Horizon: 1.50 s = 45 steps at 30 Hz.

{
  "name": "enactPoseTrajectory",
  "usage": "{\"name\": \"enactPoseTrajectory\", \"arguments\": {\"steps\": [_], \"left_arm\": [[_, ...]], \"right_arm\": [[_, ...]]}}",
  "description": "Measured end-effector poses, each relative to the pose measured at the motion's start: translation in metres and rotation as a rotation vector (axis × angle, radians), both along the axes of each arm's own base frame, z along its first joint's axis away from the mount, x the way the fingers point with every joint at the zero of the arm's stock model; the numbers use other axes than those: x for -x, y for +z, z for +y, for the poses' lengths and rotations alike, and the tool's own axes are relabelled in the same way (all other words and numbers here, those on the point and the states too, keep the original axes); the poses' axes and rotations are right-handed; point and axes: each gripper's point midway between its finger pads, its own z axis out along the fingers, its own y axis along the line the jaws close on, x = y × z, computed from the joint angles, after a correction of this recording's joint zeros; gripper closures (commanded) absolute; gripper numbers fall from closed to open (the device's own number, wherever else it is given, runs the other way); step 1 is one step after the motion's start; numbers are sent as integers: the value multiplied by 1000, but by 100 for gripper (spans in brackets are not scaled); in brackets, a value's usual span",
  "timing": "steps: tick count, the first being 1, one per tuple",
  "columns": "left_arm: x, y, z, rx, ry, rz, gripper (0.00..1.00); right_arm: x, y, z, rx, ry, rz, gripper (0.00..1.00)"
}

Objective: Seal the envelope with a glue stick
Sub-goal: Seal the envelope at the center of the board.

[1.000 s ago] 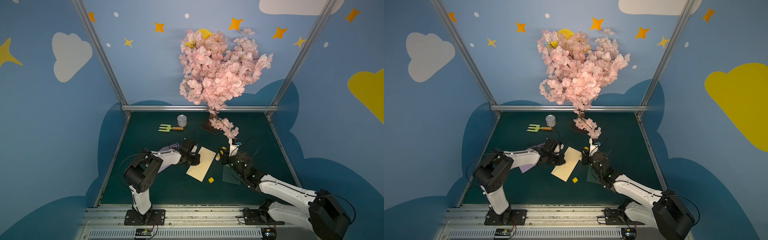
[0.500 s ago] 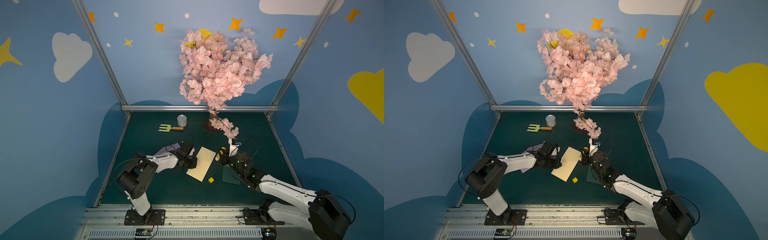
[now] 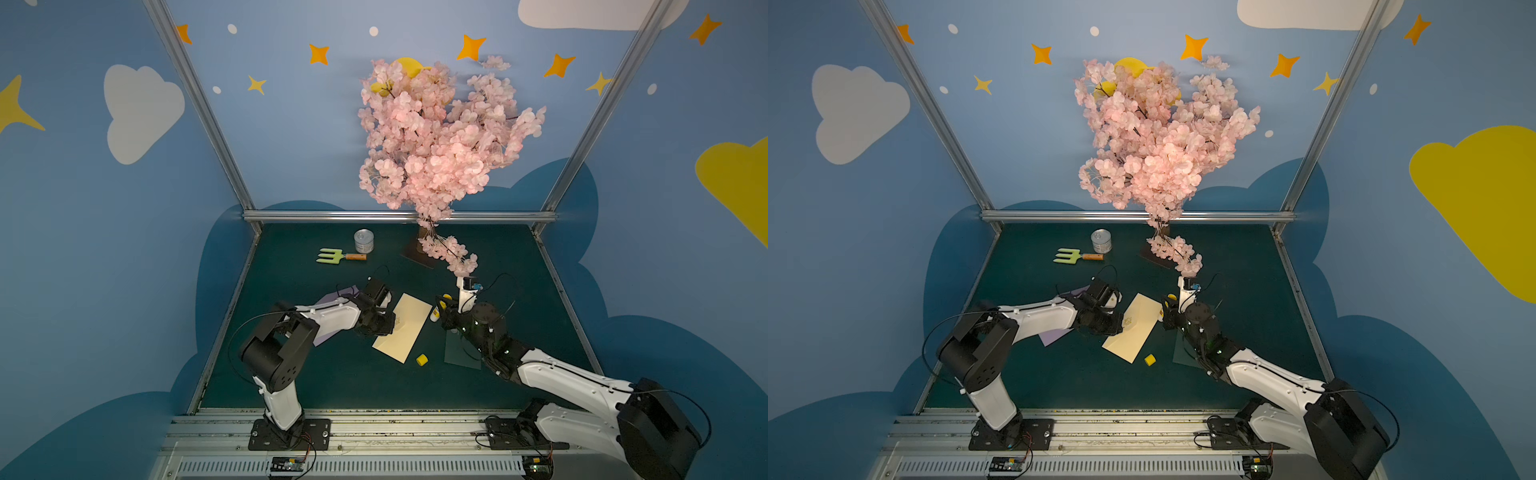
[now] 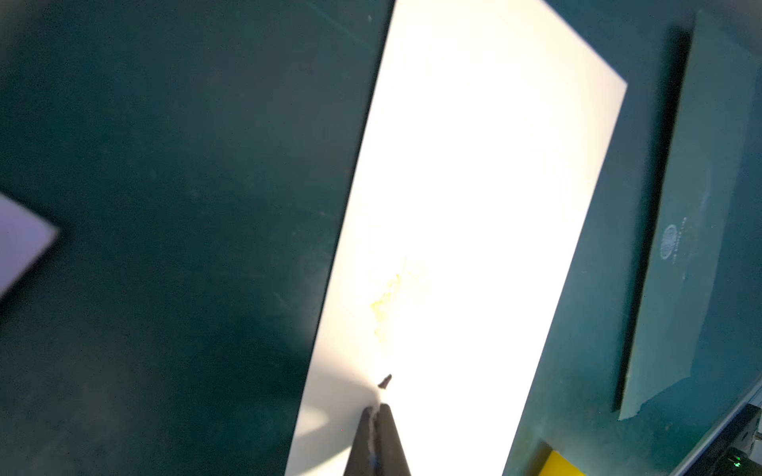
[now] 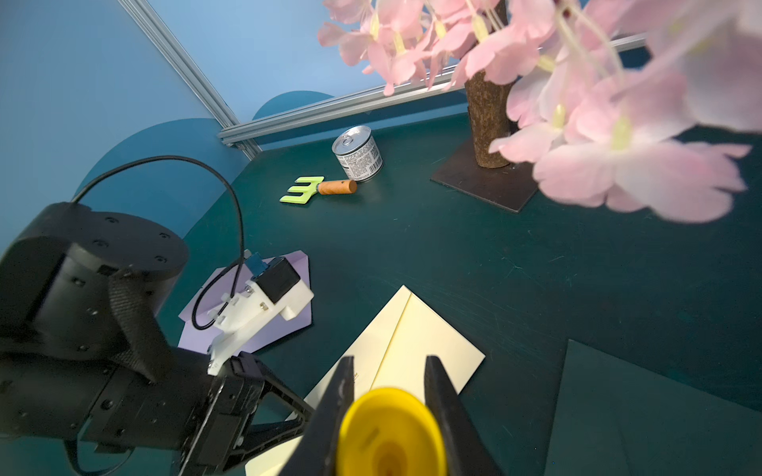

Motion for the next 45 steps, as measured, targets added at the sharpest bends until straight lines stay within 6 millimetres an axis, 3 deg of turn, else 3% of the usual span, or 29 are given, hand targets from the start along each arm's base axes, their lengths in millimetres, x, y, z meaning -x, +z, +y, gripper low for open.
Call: {"name": "enactPoseTrajectory", "arguments": {"steps": [14,30,41,45], "left_arm": [[-9,-1,-12,-50,-31,55,97],[-27,0,-58,90,-86,-16,97],[-32,3,-52,165,-82,-15,97],[-23,8,-50,204,-91,12,80]], "right_arm": [[0,0,0,0,-2,0,100],[0,0,0,1,-1,1,100],[0,2,-1,-4,-1,-5,100],[1,2,0,-5,5,-3,100]]}}
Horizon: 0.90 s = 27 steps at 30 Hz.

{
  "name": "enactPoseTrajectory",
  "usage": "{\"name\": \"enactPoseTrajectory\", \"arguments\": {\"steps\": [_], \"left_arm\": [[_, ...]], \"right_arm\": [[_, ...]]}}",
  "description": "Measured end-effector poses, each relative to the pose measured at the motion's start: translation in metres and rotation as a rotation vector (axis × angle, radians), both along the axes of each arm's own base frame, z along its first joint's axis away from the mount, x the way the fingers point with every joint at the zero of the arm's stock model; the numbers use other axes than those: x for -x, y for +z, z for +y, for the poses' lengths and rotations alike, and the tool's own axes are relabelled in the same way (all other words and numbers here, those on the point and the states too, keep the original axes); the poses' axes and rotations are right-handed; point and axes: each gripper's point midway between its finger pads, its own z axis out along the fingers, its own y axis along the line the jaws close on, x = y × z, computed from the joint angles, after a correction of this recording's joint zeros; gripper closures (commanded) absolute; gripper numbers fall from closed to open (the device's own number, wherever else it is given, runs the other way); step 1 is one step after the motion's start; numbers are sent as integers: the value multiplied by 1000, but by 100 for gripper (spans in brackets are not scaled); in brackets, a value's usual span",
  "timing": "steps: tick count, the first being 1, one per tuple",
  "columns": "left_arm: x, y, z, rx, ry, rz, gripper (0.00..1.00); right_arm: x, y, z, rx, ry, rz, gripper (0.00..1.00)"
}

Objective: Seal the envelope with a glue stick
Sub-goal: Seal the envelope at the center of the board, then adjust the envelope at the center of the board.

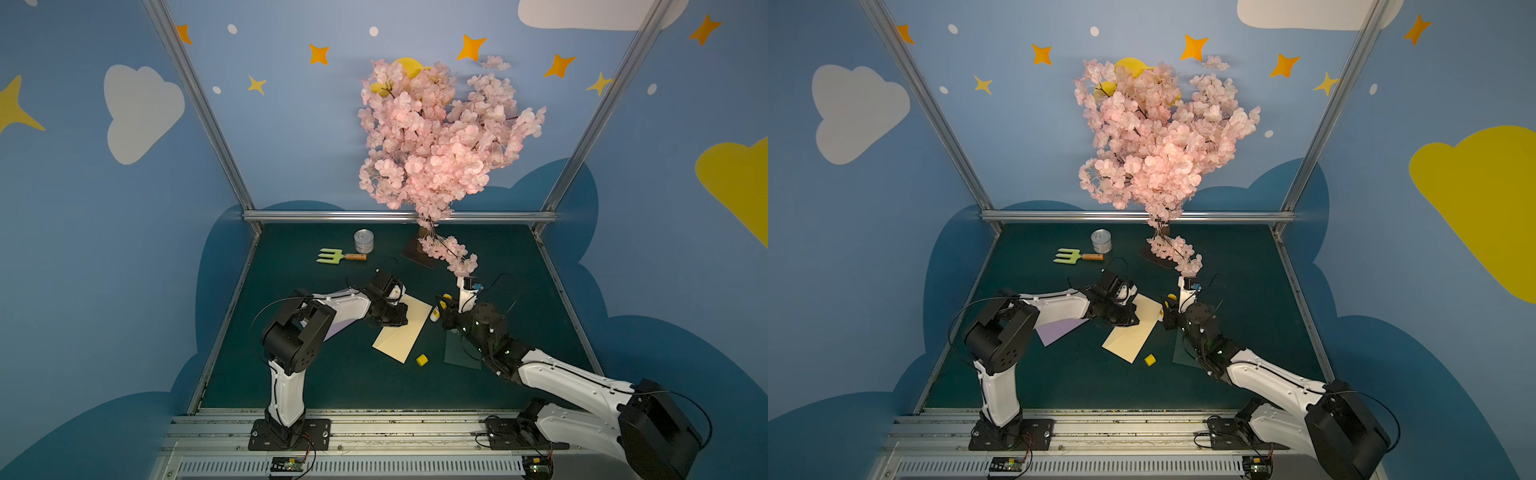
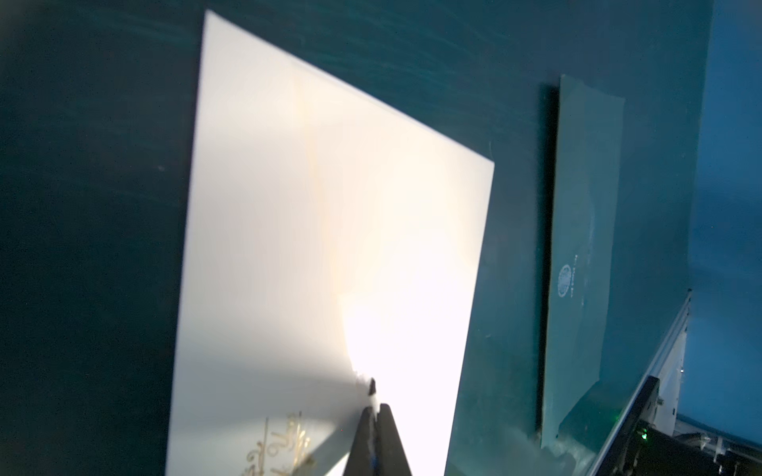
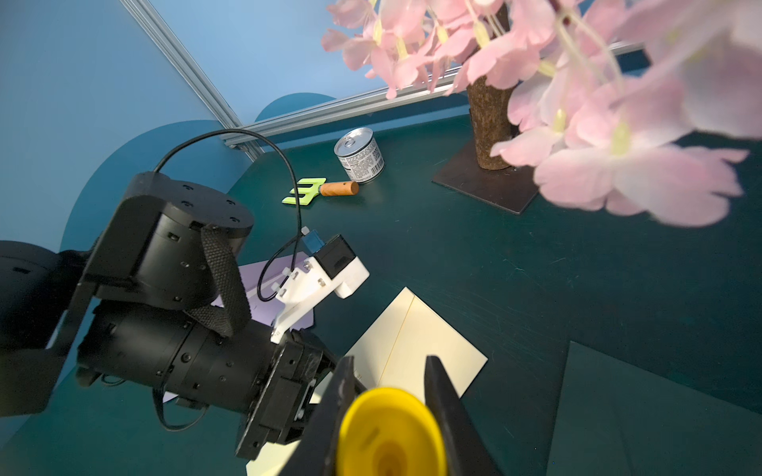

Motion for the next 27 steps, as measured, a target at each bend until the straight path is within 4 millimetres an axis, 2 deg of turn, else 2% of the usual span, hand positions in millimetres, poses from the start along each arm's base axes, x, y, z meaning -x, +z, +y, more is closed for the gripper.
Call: {"name": "enactPoseTrajectory", "arguments": {"steps": [2,5,8,11,13,16,18,21,24,27], "left_arm": [[5,8,0,23,-4,7,74],[5,33,-4,75,-4,-17,66],[0,69,-3,137,4,-73,60],[-10,105,12,180,49,-139,56],[-17,121,34,176,102,-178,52],[-21,128,77,117,215,-207,45],[-18,121,111,46,311,-206,40],[-3,104,162,-61,455,-187,33],[18,93,201,-124,565,-167,31],[28,94,229,-146,642,-168,26]], "right_arm": [[0,0,0,-1,3,1,100],[1,0,1,-2,10,2,100],[1,0,2,-3,14,3,100],[2,0,3,-4,20,3,100],[3,0,4,-6,28,5,100],[4,-1,9,-8,48,9,100],[4,-2,16,-8,68,14,100],[5,-5,32,-4,109,21,100],[5,-4,53,-9,158,24,100],[4,-4,72,-22,202,30,100]]}}
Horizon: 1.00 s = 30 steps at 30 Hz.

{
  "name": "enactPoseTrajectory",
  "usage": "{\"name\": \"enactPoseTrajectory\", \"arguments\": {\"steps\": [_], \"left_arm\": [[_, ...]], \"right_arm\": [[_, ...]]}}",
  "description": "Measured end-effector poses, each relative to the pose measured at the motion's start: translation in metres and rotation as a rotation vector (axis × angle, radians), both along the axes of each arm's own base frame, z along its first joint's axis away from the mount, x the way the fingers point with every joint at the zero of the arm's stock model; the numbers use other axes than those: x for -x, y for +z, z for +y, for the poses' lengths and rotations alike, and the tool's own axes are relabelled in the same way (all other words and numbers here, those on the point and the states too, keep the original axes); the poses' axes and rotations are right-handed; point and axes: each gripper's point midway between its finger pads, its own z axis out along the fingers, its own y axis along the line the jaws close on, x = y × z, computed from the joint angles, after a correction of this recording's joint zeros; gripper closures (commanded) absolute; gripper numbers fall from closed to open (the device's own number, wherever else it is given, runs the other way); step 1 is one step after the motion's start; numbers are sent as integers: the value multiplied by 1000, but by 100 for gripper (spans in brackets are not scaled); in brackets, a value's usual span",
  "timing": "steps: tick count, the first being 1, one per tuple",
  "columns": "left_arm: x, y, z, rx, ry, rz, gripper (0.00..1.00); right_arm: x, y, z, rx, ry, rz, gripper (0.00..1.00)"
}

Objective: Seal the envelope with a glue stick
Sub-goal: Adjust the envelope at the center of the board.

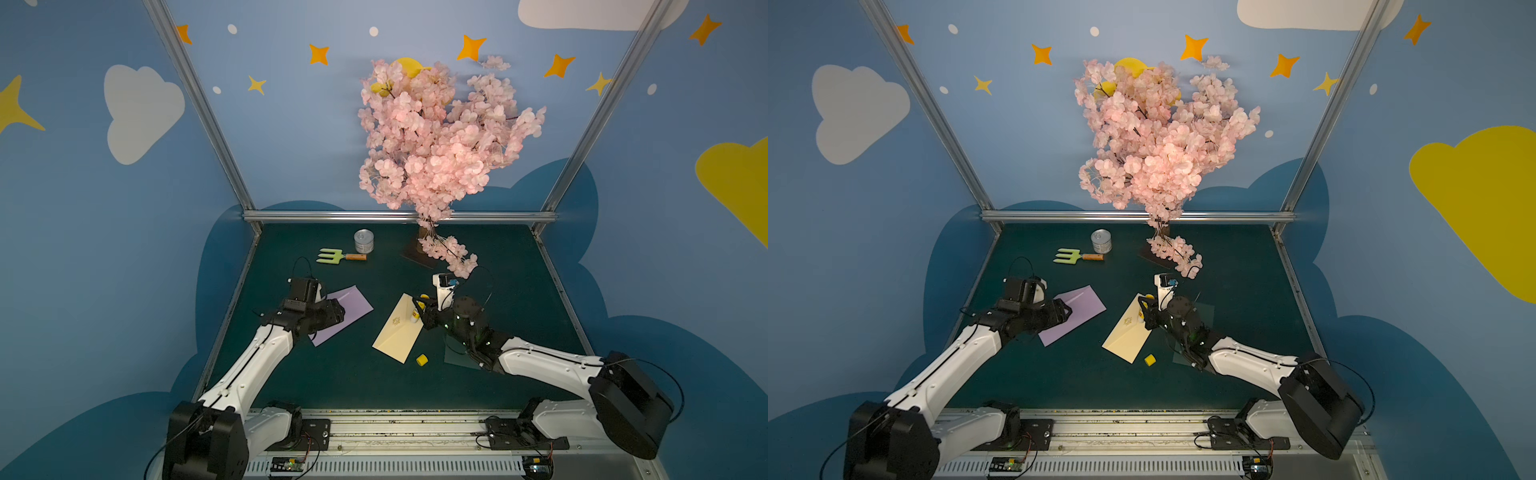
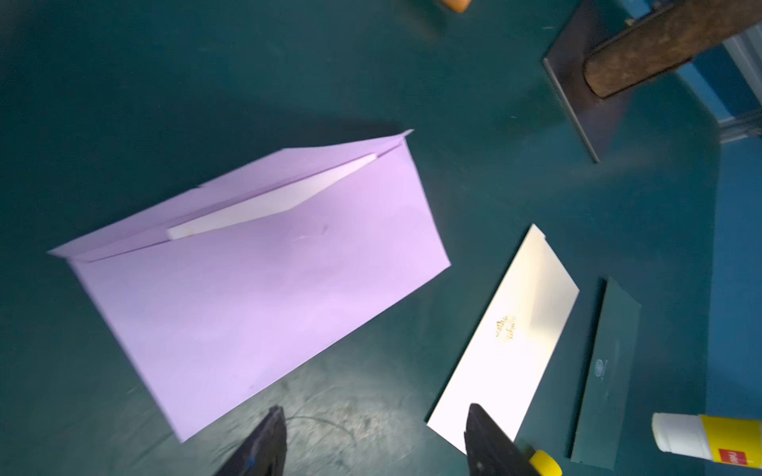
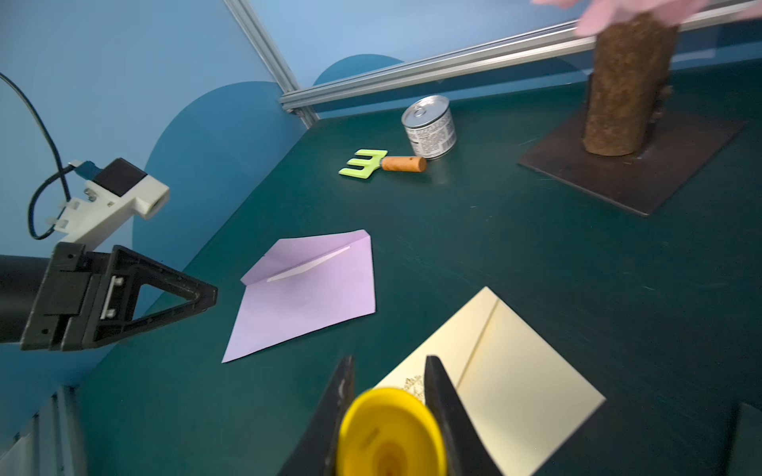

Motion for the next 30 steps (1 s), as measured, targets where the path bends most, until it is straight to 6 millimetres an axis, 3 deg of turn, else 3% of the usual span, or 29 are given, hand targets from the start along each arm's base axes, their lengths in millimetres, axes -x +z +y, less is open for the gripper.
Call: {"name": "enactPoseTrajectory", "arguments": {"steps": [6,12,22,30], "left_arm": [[1,7,45,-28,135,-14,15],[-4,3,70,-53,182,9,14],[-27,-10,67,-98,36,75,8],[-72,-8,61,-114,-105,56,8]], "right_arm": [[-8,-2,30,-52,54,40,100],[-10,1,45,-118,84,66,100],[-9,14,50,-188,89,59,100],[-6,11,46,-244,82,80,100]]}}
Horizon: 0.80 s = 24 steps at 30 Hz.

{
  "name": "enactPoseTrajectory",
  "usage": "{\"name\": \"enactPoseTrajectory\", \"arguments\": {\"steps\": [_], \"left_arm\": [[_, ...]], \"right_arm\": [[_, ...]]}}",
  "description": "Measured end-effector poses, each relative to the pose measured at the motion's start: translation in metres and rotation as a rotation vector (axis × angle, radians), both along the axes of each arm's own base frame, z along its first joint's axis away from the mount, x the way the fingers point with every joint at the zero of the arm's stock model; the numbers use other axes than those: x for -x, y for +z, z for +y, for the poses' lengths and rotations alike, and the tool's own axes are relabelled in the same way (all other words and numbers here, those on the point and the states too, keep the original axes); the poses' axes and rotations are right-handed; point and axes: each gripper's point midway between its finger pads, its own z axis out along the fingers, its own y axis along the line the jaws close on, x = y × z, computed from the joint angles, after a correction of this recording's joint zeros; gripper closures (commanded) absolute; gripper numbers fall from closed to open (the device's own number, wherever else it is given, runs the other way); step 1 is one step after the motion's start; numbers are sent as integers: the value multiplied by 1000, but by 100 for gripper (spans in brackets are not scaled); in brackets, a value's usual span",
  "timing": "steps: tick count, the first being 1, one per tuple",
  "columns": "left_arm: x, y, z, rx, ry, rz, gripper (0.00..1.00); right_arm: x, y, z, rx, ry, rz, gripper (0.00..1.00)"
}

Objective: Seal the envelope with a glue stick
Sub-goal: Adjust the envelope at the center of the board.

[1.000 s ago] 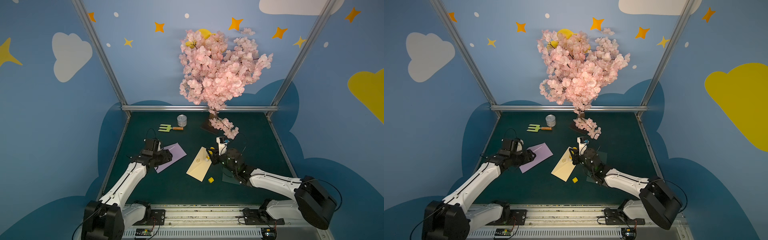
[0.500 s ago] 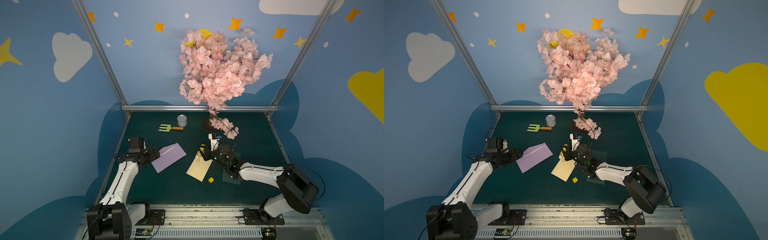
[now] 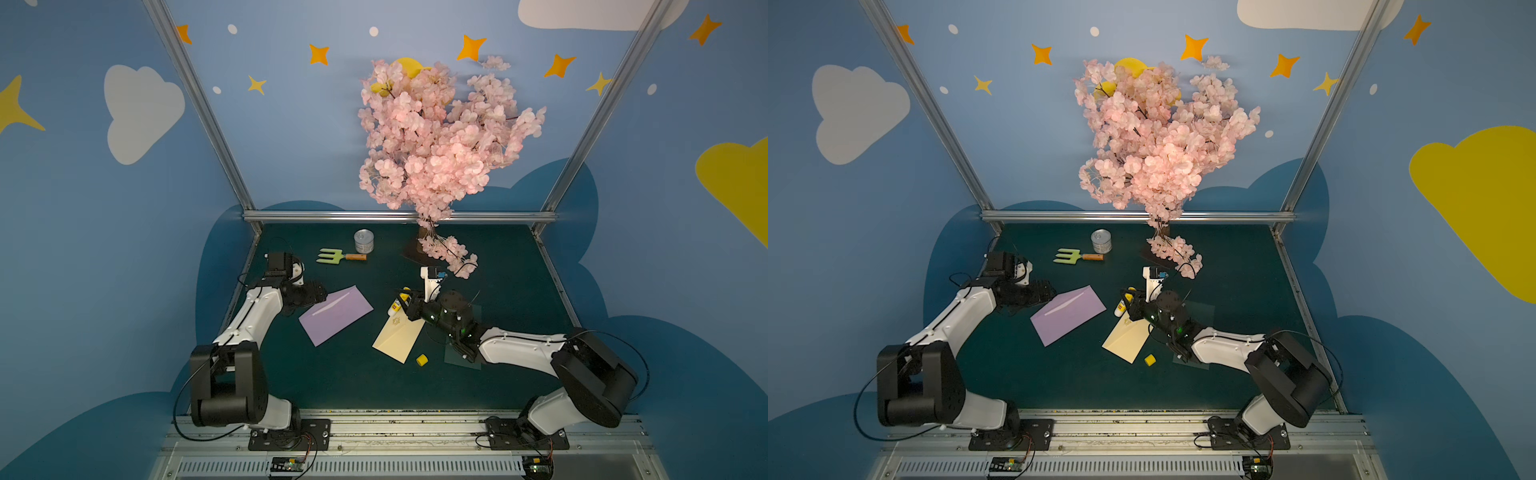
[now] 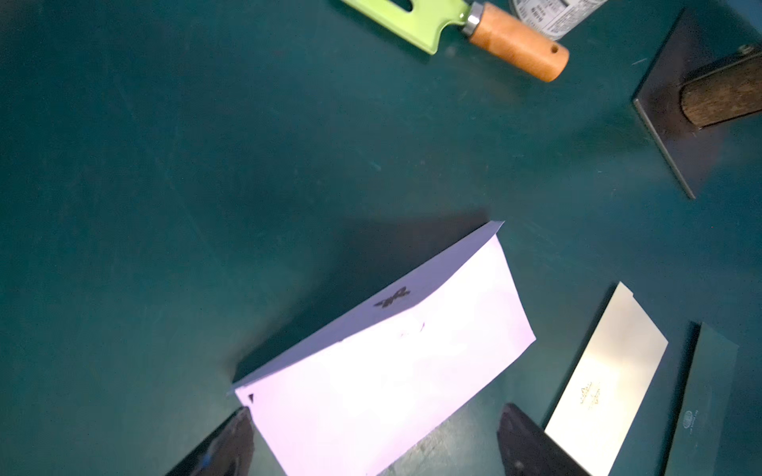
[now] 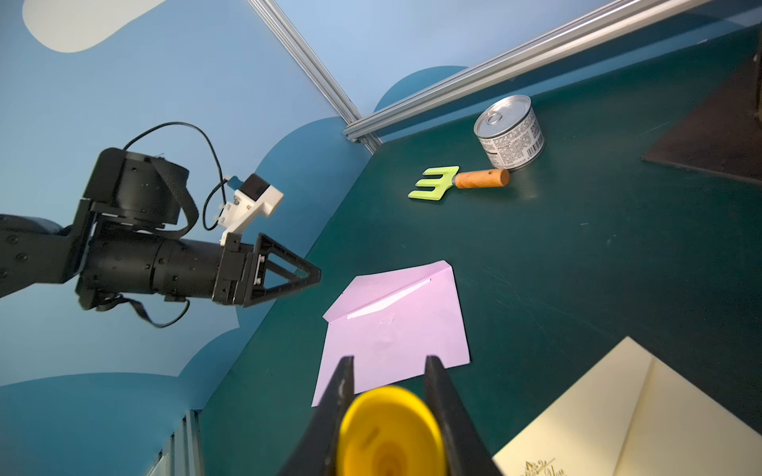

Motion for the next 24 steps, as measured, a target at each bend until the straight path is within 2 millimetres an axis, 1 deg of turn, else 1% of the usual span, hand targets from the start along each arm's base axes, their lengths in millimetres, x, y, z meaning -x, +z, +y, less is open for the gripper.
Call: {"name": "enactPoseTrajectory", "arguments": {"steps": [3,5,9,13,15,18,21,24], "left_arm": [[-16,-4,-5,-1,-76,-5,8],[-23,-11,-10,-4,-129,10,9],[-24,-31,-19,-8,-214,60,12],[-24,-52,-26,-11,-274,124,19],[-24,-59,-27,-12,-290,147,23],[-23,-65,-28,-13,-302,172,33],[-22,-70,-28,-13,-311,198,47],[-19,-76,-30,-16,-318,224,67]], "right_arm": [[3,-9,-4,-2,-3,23,100],[4,-11,-5,-6,-3,32,100],[5,-13,-8,-18,-7,42,100],[6,-15,-11,-21,-11,44,100],[6,-15,-13,-22,-15,43,100],[5,-11,-16,-30,-22,36,100],[4,-10,-17,-33,-26,33,100],[4,-9,-18,-34,-28,32,100]]}}
